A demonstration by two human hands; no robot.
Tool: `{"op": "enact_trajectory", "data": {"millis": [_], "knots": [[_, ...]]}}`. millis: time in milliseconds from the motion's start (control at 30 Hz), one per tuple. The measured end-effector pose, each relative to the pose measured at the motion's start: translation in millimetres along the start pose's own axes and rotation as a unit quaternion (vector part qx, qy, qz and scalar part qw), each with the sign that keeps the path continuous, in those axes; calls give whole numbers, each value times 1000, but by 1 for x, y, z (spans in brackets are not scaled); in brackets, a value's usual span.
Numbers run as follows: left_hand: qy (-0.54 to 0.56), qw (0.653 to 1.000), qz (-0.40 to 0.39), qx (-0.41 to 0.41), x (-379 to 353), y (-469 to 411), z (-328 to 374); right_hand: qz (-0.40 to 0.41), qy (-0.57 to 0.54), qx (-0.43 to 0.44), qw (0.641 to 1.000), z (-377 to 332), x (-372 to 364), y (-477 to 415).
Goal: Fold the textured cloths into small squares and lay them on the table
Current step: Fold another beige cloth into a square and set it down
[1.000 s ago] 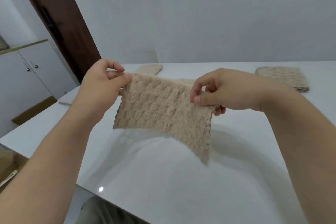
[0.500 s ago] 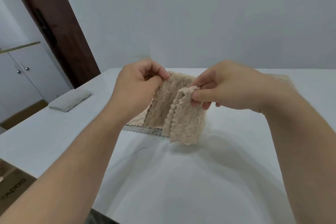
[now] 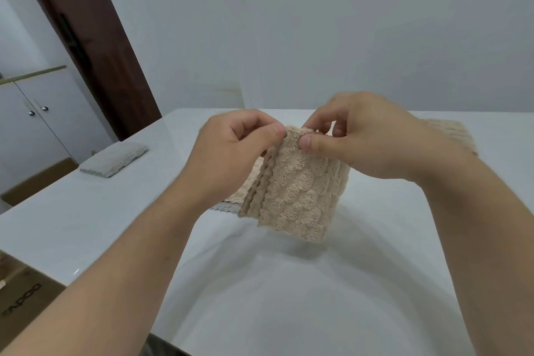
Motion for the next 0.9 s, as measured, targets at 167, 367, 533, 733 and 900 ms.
{"op": "enact_trajectory", "data": {"millis": [167,367,533,733,900], "knots": [[-2,999,2,-45,-1,3,-3,14,18,5,1000,-2,-5,-2],[9,999,12,-51,0,2,-5,-10,-9,-2,1000,-2,-7,-1],[30,999,27,-25,-3,3,-8,-25,-30,5,999,-1,-12,-4],[1,999,-5,32,-12,8,-26,34,-48,-18,998,2,-20,-8],[-78,997,-11,17,-23,15,-41,61,-41,-48,996,2,-26,-10]]}}
Point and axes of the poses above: each hand's wrist, its own y-axis away from the middle knuckle, its own x-axis out of the back of the hand, z = x × y, the point moved 1 cm from there along -y, towards the middle knuckle, and after that the axes turned 8 degrees about -x, right-handed, at the moved point
